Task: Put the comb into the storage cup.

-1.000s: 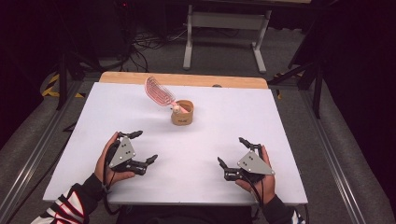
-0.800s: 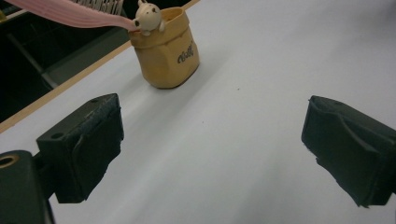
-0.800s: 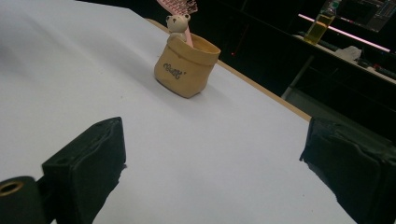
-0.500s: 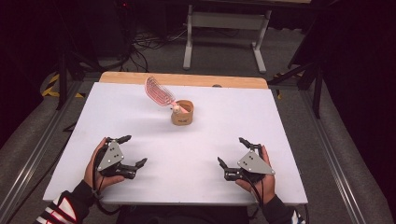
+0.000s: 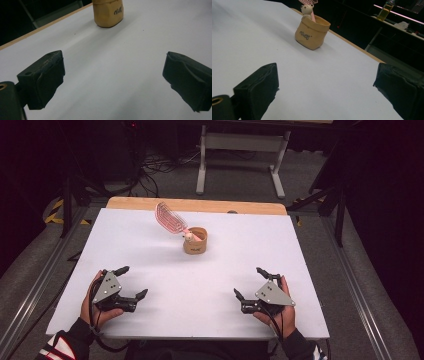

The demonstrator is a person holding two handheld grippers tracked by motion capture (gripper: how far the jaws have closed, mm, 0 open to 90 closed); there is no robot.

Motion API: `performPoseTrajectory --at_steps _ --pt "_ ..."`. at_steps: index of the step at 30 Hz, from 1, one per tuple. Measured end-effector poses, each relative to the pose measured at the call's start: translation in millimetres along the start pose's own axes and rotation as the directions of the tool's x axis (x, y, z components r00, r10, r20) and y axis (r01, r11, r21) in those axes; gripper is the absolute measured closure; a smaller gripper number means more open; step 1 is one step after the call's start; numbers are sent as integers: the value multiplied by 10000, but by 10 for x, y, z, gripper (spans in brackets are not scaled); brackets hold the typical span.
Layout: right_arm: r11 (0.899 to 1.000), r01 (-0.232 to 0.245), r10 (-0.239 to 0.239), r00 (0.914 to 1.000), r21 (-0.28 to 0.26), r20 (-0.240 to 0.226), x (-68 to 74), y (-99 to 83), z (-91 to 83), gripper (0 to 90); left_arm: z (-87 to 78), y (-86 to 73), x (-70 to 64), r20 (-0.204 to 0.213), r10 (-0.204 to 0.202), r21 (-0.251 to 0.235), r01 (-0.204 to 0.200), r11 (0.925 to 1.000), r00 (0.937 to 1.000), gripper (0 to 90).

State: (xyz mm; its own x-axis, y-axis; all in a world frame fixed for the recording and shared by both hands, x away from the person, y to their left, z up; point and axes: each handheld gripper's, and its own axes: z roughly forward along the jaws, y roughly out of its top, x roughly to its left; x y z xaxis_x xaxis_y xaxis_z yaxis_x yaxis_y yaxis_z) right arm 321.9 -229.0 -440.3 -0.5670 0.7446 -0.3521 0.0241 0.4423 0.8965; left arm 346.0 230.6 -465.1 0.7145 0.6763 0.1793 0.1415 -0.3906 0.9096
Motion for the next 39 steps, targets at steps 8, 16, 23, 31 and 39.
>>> performPoseTrajectory --at_steps 8,16,23,31,39 --pt "9997 127 -126 9999 194 -33 7 -7 3 56 3 16 -10 30 51 -28 -51 10000 10000 48" --pt "9997 136 -137 9999 219 23 27 15 1 56 -18 14 -16 53 114 -87 -114 9999 9999 47" --pt "9997 103 -105 9999 202 106 24 11 8 56 -15 12 -6 80 86 -104 -85 9999 9999 47" --pt "9997 133 -136 9997 197 179 14 -4 27 56 -17 14 9 57 11 -121 -10 9999 10000 41" --pt "9998 19 -27 9992 197 394 -1 -11 20 56 23 25 34 -177 -191 -27 191 9998 9997 45"
